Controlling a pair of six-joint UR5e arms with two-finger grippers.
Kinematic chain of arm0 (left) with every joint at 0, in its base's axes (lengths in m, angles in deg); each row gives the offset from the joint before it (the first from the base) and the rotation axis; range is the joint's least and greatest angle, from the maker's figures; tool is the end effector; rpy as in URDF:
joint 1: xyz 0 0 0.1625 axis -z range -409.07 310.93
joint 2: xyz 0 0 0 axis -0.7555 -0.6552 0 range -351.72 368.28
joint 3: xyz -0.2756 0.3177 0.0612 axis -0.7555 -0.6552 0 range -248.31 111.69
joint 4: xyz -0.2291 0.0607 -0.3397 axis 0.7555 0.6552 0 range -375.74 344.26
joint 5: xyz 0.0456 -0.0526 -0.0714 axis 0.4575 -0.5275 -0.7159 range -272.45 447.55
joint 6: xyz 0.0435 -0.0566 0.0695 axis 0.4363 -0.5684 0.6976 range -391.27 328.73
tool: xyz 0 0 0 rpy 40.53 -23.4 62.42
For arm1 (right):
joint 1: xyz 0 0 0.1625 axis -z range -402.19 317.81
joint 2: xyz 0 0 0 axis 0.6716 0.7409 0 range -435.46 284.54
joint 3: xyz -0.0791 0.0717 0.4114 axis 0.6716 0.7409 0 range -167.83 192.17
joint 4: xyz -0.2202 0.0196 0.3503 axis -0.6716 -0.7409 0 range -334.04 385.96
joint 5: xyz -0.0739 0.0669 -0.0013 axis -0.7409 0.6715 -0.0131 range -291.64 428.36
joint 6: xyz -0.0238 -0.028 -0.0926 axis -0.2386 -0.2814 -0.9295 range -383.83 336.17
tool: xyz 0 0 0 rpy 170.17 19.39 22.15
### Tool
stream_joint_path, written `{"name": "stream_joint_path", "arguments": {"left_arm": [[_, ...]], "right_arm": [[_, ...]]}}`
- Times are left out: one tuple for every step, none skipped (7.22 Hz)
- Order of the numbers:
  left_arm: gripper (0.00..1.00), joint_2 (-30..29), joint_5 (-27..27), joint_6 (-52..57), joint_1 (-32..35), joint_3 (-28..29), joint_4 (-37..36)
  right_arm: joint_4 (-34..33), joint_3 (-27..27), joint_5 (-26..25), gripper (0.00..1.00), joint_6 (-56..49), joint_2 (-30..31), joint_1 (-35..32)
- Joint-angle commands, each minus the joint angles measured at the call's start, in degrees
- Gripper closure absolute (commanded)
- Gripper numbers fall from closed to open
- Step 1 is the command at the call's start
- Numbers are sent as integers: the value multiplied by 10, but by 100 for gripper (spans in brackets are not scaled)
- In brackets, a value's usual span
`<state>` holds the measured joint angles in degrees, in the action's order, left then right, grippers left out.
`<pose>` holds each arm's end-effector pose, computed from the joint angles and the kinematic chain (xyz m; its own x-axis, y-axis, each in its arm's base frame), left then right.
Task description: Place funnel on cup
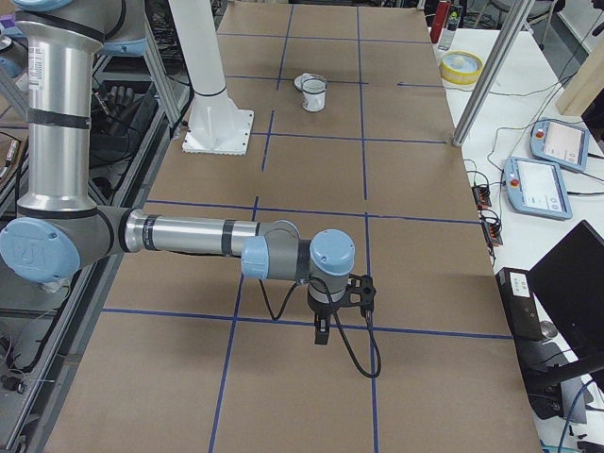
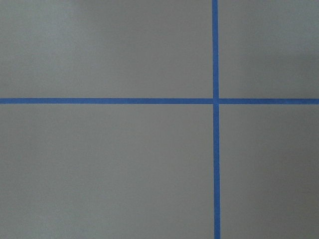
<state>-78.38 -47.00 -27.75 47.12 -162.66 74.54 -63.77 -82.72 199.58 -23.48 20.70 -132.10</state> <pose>-0.1136 -0.4591 0.6485 0.7155 0.0000 -0.6986 0.0640 0.9958 0.0656 0.0671 -0.4450 0.6704 0.7522 0.0166 0.6587 -0.0031 0.9998 -0.0216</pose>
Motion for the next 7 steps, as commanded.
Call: {"name": "stream_joint_path", "arguments": {"left_arm": [[0, 1, 1, 0, -1, -5, 2], [0, 1, 0, 0, -2, -8, 4], [0, 2, 0, -1, -1, -18, 2], [0, 1, 0, -1, -1, -22, 2], [0, 1, 0, -1, -1, -26, 1], [0, 2, 0, -1, -1, -26, 1], [0, 2, 0, -1, -1, -28, 1]], "right_arm": [[0, 0, 0, 0, 0, 0, 0], [0, 1, 0, 0, 0, 0, 0], [0, 0, 0, 0, 0, 0, 0], [0, 1, 0, 0, 0, 0, 0], [0, 1, 0, 0, 0, 0, 0], [0, 0, 0, 0, 0, 0, 0], [0, 1, 0, 0, 0, 0, 0]]}}
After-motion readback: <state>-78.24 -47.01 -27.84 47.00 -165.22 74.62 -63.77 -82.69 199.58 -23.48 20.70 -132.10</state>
